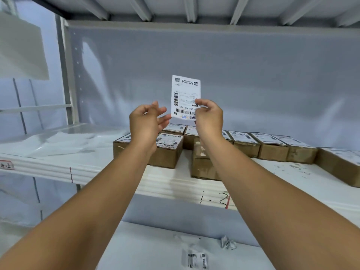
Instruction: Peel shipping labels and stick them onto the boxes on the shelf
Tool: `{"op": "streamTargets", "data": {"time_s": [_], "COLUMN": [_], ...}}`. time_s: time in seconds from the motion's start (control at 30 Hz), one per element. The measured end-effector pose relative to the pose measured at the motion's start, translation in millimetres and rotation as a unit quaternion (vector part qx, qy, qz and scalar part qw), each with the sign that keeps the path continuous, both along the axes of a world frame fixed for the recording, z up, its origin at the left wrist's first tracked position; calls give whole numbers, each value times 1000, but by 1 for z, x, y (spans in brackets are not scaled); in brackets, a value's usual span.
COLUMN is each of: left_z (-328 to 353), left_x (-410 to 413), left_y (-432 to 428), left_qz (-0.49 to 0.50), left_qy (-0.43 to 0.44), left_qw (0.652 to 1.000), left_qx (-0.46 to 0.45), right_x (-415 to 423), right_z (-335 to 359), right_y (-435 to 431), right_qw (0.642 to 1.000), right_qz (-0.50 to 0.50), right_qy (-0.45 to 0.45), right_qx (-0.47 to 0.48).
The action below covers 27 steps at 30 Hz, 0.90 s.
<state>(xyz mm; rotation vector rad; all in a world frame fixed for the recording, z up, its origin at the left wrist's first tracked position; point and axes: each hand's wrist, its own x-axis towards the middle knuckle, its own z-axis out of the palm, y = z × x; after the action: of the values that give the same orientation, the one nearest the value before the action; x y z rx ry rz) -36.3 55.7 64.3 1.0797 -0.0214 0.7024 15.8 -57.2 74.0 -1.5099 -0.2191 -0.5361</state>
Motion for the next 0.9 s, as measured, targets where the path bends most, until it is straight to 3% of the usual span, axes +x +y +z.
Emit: {"op": "streamTargets", "data": {"time_s": [0.37,0.6,0.9], "left_z": [0,4,-1], "left_x": [-7,-6,0], "left_y": [-62,-95,-117], "left_qz": [-129,-116,-121], "left_qy": [59,81,78], "left_qw": [985,974,967], "left_qx": [94,174,209], "right_x": [-10,-10,-10], "right_z": [-5,-7,-10], "right_y": [-66,-96,-121], "right_qw": [997,995,994], "right_qz": [-62,-87,-97], "right_qy": [-23,-31,-23], "right_qx": [40,39,36]}}
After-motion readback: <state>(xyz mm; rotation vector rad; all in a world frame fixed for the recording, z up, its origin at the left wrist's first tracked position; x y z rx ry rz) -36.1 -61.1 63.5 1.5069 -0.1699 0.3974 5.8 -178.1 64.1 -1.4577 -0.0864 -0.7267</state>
